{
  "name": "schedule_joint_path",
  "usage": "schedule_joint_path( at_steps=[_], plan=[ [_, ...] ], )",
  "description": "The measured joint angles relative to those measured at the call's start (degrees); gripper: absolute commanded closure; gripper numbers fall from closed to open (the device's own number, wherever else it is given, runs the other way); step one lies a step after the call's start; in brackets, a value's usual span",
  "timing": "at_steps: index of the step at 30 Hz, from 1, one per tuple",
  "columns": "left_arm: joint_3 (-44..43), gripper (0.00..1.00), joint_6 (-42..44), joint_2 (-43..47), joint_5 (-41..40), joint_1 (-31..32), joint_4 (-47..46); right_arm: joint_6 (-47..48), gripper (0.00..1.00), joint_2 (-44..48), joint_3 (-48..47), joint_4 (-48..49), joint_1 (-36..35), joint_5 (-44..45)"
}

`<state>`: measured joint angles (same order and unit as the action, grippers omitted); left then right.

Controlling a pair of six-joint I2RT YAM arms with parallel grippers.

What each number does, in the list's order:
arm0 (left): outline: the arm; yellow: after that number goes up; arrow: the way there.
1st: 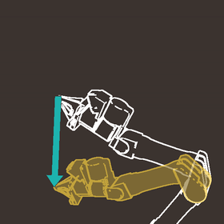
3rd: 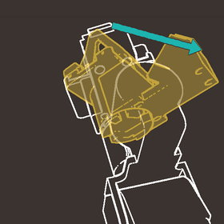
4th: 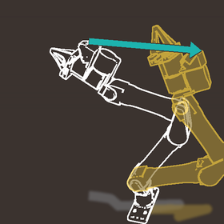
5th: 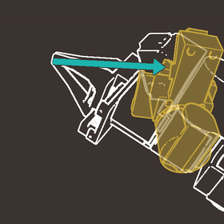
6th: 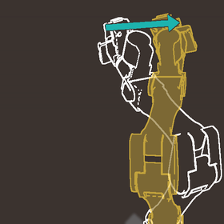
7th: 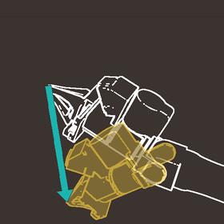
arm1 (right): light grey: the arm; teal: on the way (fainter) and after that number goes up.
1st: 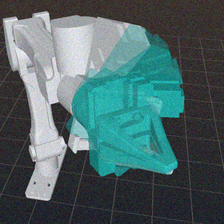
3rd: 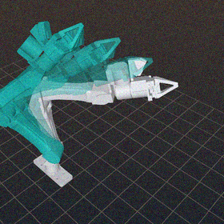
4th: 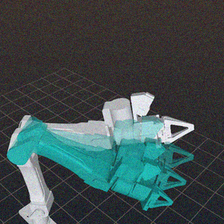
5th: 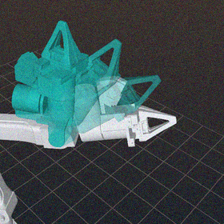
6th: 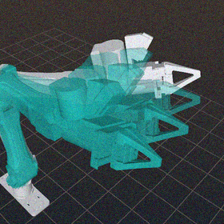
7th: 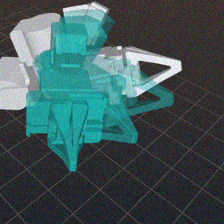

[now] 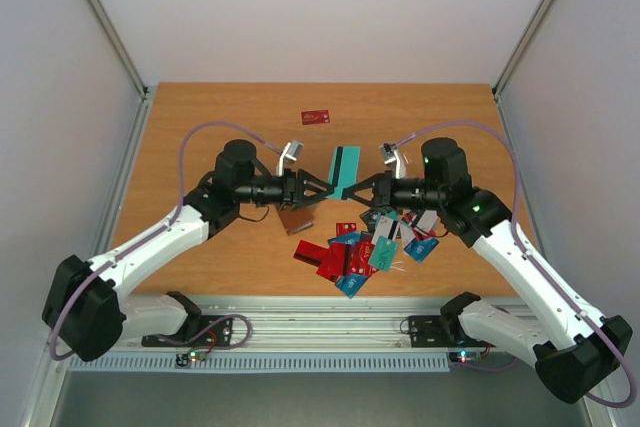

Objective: Put the credit cards into the card holder

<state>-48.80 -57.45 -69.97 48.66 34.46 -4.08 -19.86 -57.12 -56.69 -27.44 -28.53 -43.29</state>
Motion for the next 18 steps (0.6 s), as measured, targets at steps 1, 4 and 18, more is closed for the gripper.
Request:
schedule_joint_path(
  at_steps=[1, 4, 18],
  plan=[
    [0.4, 0.55, -1.0, -0.3, 0.5, 0.0, -1.5, -0.5, 0.99, 0.0, 0.2, 0.5, 0.0, 0.0],
    [1.0, 0.65, -3.0, -0.9, 2.2, 0.0, -5.4, -1.9, 0.99, 0.2, 1.5, 2.2, 0.0, -0.1],
    [2.1, 0.69, -9.0, -2.6, 5.3, 0.2, -14.2, -5.0, 0.99, 1.3, 4.2, 5.5, 0.0, 1.1]
  ],
)
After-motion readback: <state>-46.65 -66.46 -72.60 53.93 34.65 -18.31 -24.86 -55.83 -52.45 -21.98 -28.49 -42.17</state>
